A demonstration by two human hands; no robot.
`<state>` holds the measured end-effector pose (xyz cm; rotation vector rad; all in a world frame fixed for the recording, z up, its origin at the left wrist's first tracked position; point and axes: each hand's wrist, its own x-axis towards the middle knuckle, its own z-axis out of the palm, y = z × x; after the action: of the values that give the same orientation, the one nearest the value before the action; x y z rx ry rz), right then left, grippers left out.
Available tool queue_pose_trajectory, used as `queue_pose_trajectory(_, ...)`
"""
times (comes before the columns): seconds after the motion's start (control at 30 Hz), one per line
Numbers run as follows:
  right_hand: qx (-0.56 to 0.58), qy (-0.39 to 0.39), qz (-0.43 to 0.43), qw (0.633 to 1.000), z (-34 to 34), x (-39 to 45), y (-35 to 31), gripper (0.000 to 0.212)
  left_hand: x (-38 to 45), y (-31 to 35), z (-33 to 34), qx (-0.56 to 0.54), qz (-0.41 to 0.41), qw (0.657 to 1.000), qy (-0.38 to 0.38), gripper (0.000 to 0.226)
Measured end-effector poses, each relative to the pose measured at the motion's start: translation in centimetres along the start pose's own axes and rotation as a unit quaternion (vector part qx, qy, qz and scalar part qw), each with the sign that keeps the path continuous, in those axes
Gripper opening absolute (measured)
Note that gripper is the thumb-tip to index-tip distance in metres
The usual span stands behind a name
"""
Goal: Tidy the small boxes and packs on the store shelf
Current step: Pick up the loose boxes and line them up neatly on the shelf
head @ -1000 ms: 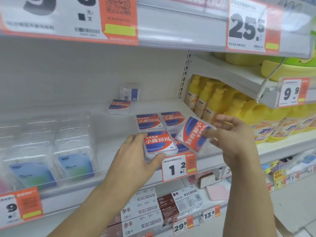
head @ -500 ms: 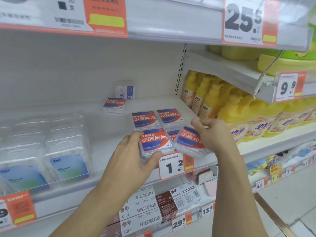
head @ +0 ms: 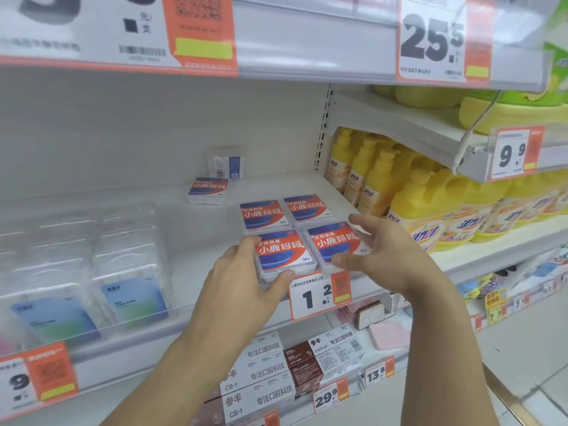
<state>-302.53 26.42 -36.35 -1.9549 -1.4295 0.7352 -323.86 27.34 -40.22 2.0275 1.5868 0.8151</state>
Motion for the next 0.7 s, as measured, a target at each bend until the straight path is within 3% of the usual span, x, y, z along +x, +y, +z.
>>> queue_pose_trajectory(0.2, -0.012, 0.048, -0.03, 0.998, 0.9, 1.5, 0.1, 0.054, -0.1, 0.2, 0.4, -0.006, -0.007, 1.0, 0.024, 0.067)
queue_pose_trajectory(0.33, 0.038, 0.067, -0.005, 0.997, 2.0, 2.4, -0.5, 0.071, -0.2, 0.2, 0.9, 0.0, 0.001, 0.999, 0.051, 0.067)
queue_pose_trajectory(0.47, -0.021, 0.051, -0.011, 0.998, 2.3, 3.1, -0.6, 0.061, 0.1, 0.5, 1.0, 0.013, 0.0, 0.999, 0.051, 0.068)
queue_pose_trajectory(0.7, -0.029, 0.045, -0.011, 0.999, 2.4, 3.3, -0.6, 0.057, 0.1, 0.8, 0.8, 0.034, -0.005, 0.999, 0.042, 0.069)
